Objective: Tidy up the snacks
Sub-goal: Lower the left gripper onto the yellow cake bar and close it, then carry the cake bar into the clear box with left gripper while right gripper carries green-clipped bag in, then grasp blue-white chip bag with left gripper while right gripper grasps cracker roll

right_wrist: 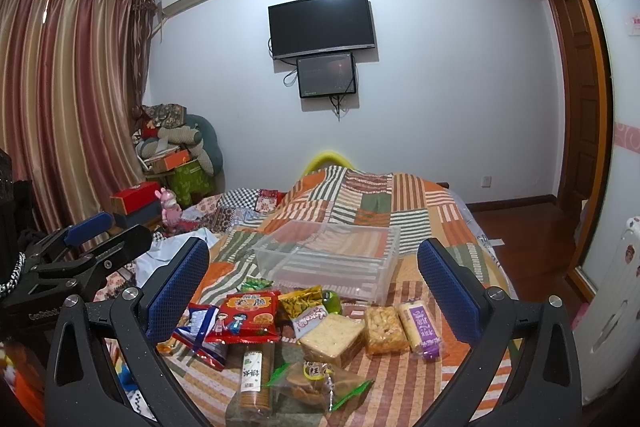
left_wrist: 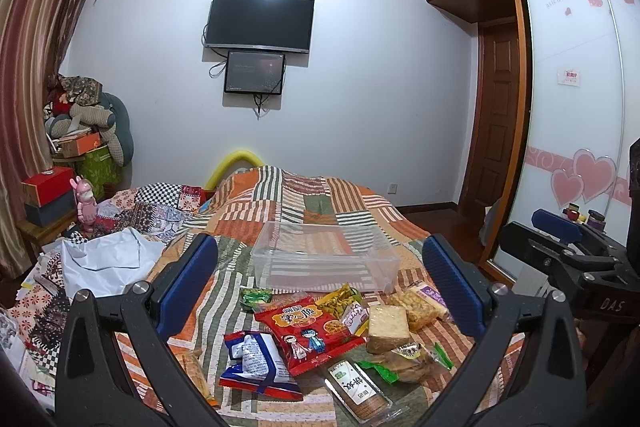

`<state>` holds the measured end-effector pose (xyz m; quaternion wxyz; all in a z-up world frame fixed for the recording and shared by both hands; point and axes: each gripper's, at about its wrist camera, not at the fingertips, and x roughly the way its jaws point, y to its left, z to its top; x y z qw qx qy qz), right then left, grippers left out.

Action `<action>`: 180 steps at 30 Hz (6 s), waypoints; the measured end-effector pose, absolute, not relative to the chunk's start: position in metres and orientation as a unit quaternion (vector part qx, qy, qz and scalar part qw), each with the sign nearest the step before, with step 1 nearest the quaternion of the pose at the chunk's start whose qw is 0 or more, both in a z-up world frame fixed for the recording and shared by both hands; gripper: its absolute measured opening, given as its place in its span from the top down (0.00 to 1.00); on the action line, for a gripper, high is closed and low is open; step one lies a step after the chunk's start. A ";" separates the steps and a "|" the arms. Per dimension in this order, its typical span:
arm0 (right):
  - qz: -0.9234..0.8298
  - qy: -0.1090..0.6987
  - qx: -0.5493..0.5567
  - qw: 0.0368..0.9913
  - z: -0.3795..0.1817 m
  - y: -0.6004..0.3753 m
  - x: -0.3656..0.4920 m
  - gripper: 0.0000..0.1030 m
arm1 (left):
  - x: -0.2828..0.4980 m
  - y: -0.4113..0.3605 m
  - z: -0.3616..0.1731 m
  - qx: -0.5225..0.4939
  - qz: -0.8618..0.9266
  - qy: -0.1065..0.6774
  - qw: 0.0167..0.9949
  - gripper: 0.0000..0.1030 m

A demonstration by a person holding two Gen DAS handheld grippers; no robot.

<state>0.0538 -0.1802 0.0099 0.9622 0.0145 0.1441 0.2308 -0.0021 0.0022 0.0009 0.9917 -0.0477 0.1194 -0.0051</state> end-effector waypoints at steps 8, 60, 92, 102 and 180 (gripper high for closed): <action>0.223 0.162 0.010 0.961 0.000 -0.183 0.062 0.00 | 0.002 0.014 -0.007 -0.050 0.000 0.138 0.989 0.00; 0.267 0.444 0.043 0.854 -0.137 -0.177 0.129 0.31 | 0.069 0.137 -0.198 -0.125 0.114 0.410 0.896 0.63; 0.230 0.294 0.017 0.927 -0.043 -0.200 0.150 0.52 | 0.091 0.089 -0.080 -0.048 0.065 0.292 0.953 0.65; 0.229 0.266 0.014 0.936 -0.032 -0.185 0.185 0.52 | 0.143 0.076 -0.064 -0.021 0.052 0.284 0.957 0.65; 0.257 0.323 -0.038 0.910 -0.041 -0.169 0.240 0.30 | 0.251 0.070 -0.077 0.002 -0.003 0.408 0.913 0.37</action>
